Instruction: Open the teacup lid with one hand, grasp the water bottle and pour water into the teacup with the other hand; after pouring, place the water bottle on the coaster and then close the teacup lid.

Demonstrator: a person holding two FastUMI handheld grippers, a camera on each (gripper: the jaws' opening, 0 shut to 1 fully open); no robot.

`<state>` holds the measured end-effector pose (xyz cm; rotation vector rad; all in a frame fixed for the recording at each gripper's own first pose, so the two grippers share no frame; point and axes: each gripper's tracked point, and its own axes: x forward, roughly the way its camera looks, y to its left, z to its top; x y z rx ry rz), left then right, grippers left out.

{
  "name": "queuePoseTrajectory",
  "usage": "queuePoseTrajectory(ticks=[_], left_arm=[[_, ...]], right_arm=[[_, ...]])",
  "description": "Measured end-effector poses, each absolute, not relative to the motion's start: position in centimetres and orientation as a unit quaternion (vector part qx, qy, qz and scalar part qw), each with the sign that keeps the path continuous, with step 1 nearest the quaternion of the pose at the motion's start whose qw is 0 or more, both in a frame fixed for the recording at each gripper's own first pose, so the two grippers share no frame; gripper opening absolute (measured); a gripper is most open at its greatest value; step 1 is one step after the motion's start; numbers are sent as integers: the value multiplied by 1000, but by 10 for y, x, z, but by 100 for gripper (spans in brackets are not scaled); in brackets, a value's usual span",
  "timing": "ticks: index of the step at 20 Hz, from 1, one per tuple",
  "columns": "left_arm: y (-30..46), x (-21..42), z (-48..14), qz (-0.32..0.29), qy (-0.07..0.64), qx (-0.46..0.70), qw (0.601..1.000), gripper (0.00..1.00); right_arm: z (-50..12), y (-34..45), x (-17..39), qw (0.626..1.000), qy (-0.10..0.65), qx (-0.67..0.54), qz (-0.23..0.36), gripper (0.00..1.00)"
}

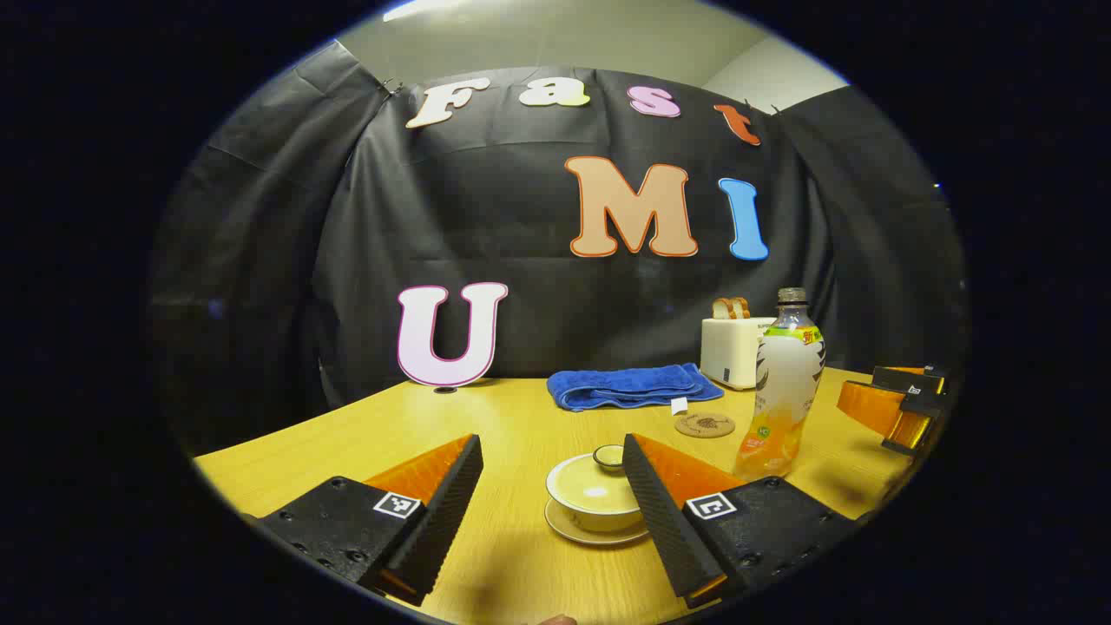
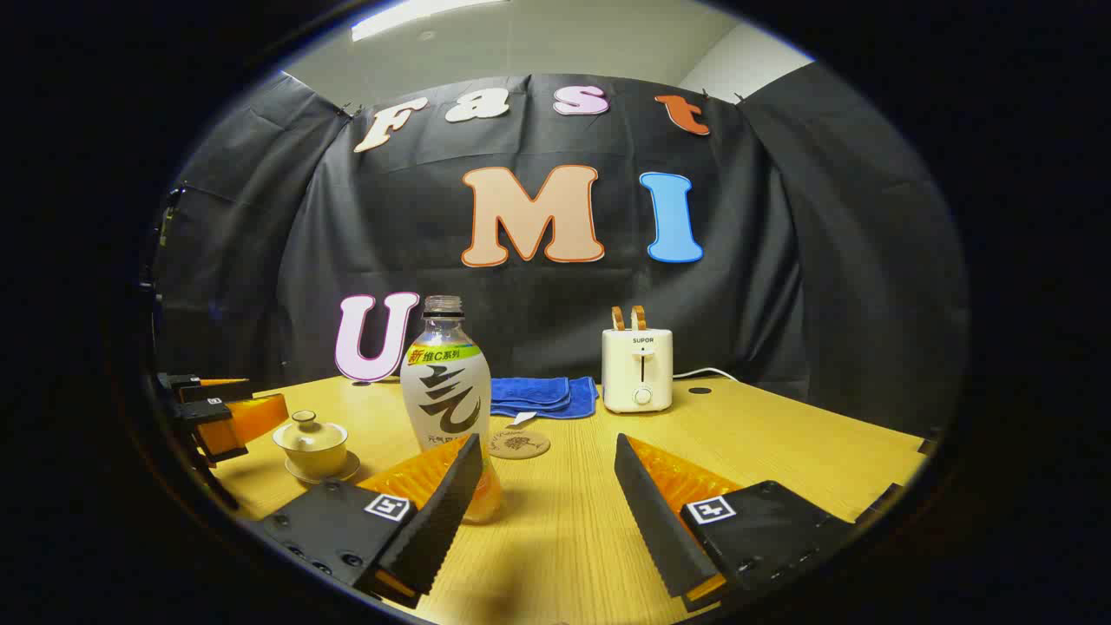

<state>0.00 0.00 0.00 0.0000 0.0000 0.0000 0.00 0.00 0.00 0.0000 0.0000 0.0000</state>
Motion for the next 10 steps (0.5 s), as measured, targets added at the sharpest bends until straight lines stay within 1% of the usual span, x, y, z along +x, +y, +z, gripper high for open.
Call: queuePoseTrajectory(ticks=[1,2,3,7,8,9,10], left_arm=[[1,-1,-1,-1,1,0,1000,95],[0,0,-1,-3,-1,0,1000,95],[-1,-1,-1,-6,-1,-1,1000,95],[-2,-2,-1,-15,0,0,1000,95],[-2,-2,0,-15,0,0,1000,94],[-3,-2,-1,-16,0,0,1000,94],[-3,-1,-1,-16,0,0,1000,95]], right_arm=[[0,0,0,1000,0,0,0,98],[0,1,0,1000,0,0,0,94],[0,0,0,1000,1,0,0,98],[0,1,-1,1000,0,0,1,98],[-1,1,0,1000,1,0,1,94],[-1,1,0,1000,0,0,2,98],[0,1,-1,1000,0,0,2,98]])
